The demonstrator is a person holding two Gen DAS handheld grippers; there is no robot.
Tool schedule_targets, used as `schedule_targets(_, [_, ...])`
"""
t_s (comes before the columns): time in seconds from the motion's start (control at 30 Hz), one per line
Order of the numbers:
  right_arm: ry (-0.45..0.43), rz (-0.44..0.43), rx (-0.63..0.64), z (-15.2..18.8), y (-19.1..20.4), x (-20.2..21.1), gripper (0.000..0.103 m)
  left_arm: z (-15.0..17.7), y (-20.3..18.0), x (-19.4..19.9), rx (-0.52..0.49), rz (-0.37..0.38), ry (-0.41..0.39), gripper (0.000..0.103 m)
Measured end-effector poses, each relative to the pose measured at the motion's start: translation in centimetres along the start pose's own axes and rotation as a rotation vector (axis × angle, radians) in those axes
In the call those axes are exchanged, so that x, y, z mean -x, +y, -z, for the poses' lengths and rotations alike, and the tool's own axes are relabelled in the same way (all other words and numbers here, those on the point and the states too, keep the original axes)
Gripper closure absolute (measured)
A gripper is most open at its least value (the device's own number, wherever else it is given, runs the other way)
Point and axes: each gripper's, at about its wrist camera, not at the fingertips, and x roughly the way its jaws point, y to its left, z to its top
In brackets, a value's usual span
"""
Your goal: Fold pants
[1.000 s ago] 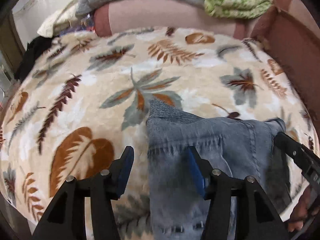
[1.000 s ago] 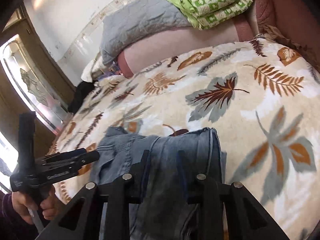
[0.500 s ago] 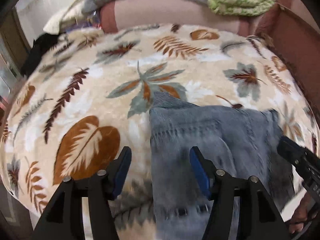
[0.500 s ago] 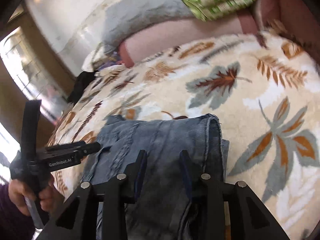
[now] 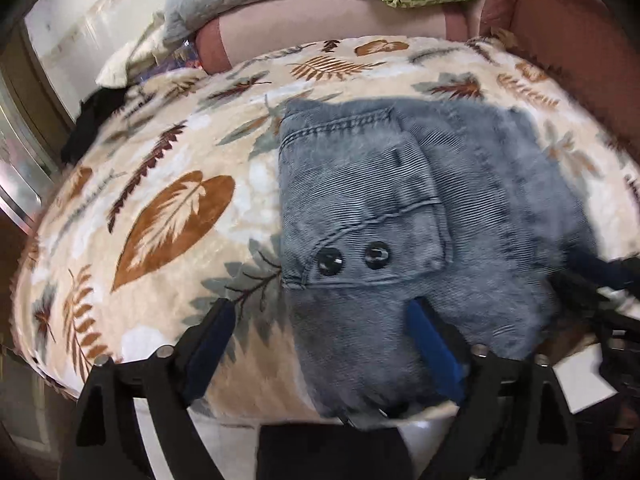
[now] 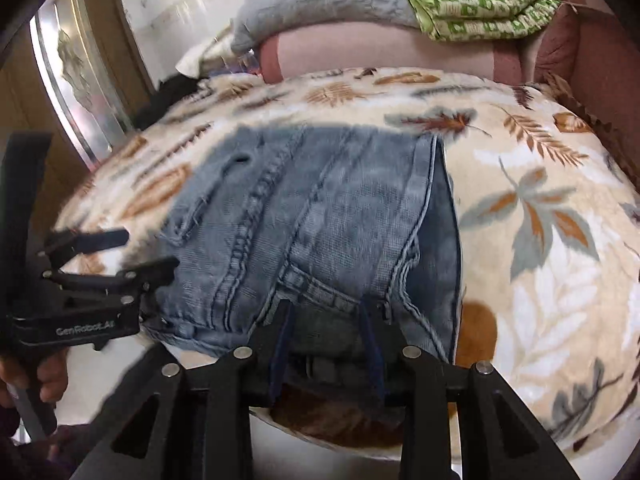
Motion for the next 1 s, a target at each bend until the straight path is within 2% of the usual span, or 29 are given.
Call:
schedule_targets(0.1, [-0.016, 0.037, 0.008, 0.5, 0.5, 0.2, 0.065, -0.2, 0.5, 0.1, 0.029, 0.005, 0.009, 0.008])
schedule_targets(0.2, [-0.027, 0.03, -0.055, 0.7, 0.2, 1.3, 0.065, -0.7, 1.0, 1.8, 0.021, 0.0, -0.005, 0.008])
schedule_targets(0.27, [-0.055, 0.028, -0.066, 0.5, 0.2, 2.5, 0.065, -0.9, 1.2, 3.4, 0.008, -0.027, -0.04, 0.008])
schedule_targets(0.37, [-0.143, 0.008, -0.08, 0.0, 0.7, 5.4, 0.065, -1.2, 1.7, 6.1, 0.017, -0.019, -0.11, 0.008])
schedule_targets(0.4, [-0.164, 0.001, -0.091, -0.2, 0.7, 6.3, 0.063, -1.4, 1.9, 6.8, 0.021, -0.02, -0.129, 0.008])
schedule_targets(0.47, [-0.211, 0.002, -0.099, -0.6, 1.1, 8.1, 0.053, -1.8, 2.2, 8.7, 0.026, -0.024, -0.18, 0.008])
schedule_targets(0.63, [-0.295, 0.019, -0.078, -1.5, 2.3, 12.3, 0.052, -2.6, 3.1, 13.0, 0.041, -0.032, -0.289, 0.008])
schedule_targets(0.87, [-0.313, 0.053, -0.056, -2.9, 4.4, 15.4, 0.046, -2.6, 4.1, 17.2, 0.047, -0.032, -0.374, 0.008])
schedule_targets(1.0, [-0.269, 0.1, -0.033, -3.7, 6.2, 15.9, 0.046, -2.2, 5.0, 18.8, 0.06, -0.036, -0.397, 0.008])
